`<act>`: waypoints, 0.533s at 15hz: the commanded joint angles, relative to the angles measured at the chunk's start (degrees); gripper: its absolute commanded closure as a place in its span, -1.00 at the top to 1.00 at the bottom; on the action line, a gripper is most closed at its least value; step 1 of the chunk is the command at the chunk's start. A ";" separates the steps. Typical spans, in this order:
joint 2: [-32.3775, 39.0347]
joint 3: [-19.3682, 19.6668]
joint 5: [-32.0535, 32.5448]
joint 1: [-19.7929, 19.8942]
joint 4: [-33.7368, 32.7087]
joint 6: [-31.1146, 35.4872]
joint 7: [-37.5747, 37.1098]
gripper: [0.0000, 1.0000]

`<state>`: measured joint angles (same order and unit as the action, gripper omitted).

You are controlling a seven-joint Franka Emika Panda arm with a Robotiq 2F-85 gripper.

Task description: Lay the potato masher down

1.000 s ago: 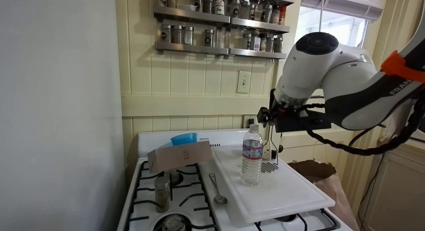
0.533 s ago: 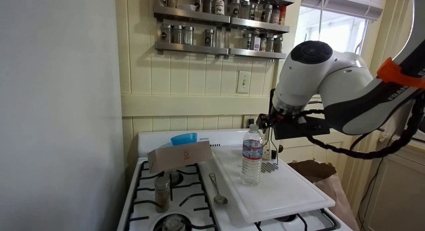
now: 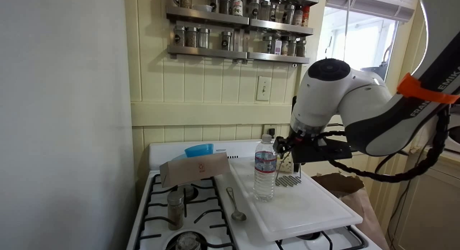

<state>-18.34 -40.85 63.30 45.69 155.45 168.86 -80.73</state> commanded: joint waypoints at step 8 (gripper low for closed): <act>4.67 -1.68 3.45 3.16 -2.52 1.73 -3.67 0.93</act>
<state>-16.60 -41.16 64.24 46.56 154.22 169.19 -80.88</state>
